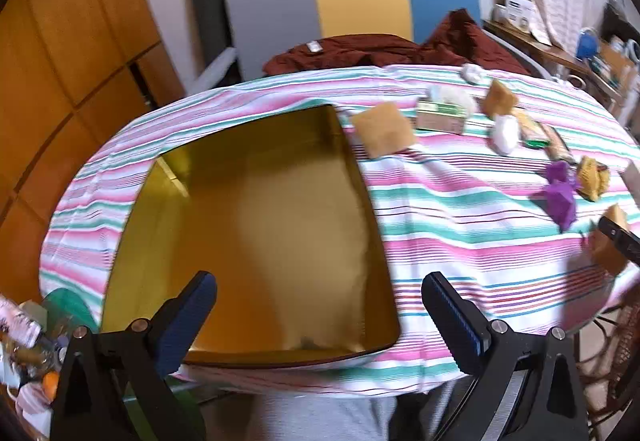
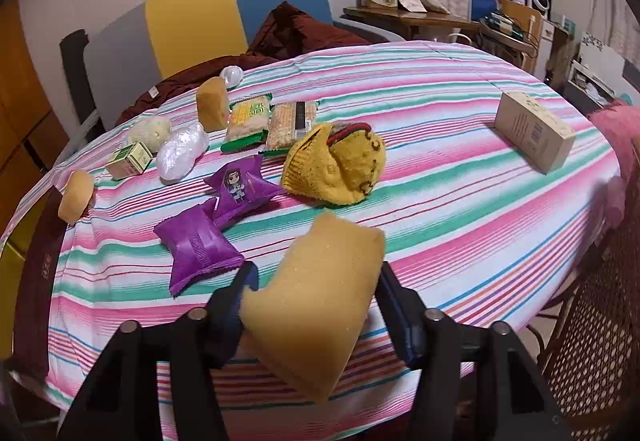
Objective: Organize objects
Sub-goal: 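Grasp a purple snack packet with the left gripper while the right gripper carries the sponge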
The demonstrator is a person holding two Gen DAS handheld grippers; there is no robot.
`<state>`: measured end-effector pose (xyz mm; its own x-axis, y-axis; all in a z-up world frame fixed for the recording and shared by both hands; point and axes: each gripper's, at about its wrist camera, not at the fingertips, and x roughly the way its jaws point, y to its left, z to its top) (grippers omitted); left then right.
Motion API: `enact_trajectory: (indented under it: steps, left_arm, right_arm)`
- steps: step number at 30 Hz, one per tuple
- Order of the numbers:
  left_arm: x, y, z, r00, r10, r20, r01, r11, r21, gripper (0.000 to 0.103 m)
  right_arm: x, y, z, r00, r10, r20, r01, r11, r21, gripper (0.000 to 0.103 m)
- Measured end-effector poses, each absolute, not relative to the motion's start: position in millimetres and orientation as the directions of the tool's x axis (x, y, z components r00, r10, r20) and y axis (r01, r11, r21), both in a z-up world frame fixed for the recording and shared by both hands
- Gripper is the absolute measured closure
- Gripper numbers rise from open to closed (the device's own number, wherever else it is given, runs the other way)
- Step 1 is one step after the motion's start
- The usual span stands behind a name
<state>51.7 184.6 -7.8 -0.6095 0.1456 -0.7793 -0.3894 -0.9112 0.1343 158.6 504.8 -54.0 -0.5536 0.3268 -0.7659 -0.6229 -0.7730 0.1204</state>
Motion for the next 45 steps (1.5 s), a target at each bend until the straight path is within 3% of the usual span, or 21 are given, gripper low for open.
enact_trajectory:
  steps: [7, 13, 22, 25, 28, 32, 33, 35, 45]
  left_arm:
    - [62, 240, -11, -0.510, 0.286, -0.811, -0.537, -0.843, 0.041, 0.000]
    - [68, 305, -20, -0.348, 0.440, -0.828, -0.652, -0.748, -0.124, 0.000]
    - [36, 380, -65, -0.171, 0.533, -0.829, -0.513, -0.766, -0.387, 0.003]
    - [36, 396, -69, -0.199, 0.548, -0.813, -0.516, -0.764, -0.388, 0.006]
    - [43, 420, -69, -0.283, 0.472, -0.835, -0.582, -0.776, -0.242, 0.005]
    - [45, 432, -77, -0.305, 0.438, -0.846, -0.636, -0.754, -0.161, 0.020]
    - [46, 430, -77, -0.306, 0.453, -0.837, -0.650, -0.742, -0.164, 0.037]
    - [43, 428, -76, -0.264, 0.491, -0.830, -0.674, -0.710, -0.206, 0.055]
    - [35, 385, -77, -0.238, 0.534, -0.811, -0.652, -0.707, -0.274, 0.059]
  right_arm:
    - [175, 520, -47, -0.572, 0.331, -0.750, -0.629, -0.764, 0.144, 0.050]
    - [184, 533, -52, -0.565, 0.332, -0.756, -0.656, -0.736, 0.167, 0.050]
    - [185, 532, -57, -0.558, 0.337, -0.758, -0.644, -0.752, 0.140, 0.049]
    - [185, 532, -58, -0.561, 0.337, -0.757, -0.645, -0.750, 0.144, 0.049]
    - [185, 531, -58, -0.561, 0.340, -0.755, -0.645, -0.751, 0.142, 0.048]
    - [184, 530, -59, -0.559, 0.344, -0.755, -0.645, -0.752, 0.136, 0.048]
    - [184, 530, -59, -0.559, 0.344, -0.754, -0.646, -0.752, 0.135, 0.048]
    - [184, 529, -59, -0.559, 0.346, -0.753, -0.643, -0.754, 0.132, 0.048]
    - [183, 524, -59, -0.555, 0.373, -0.743, -0.655, -0.747, 0.114, 0.048]
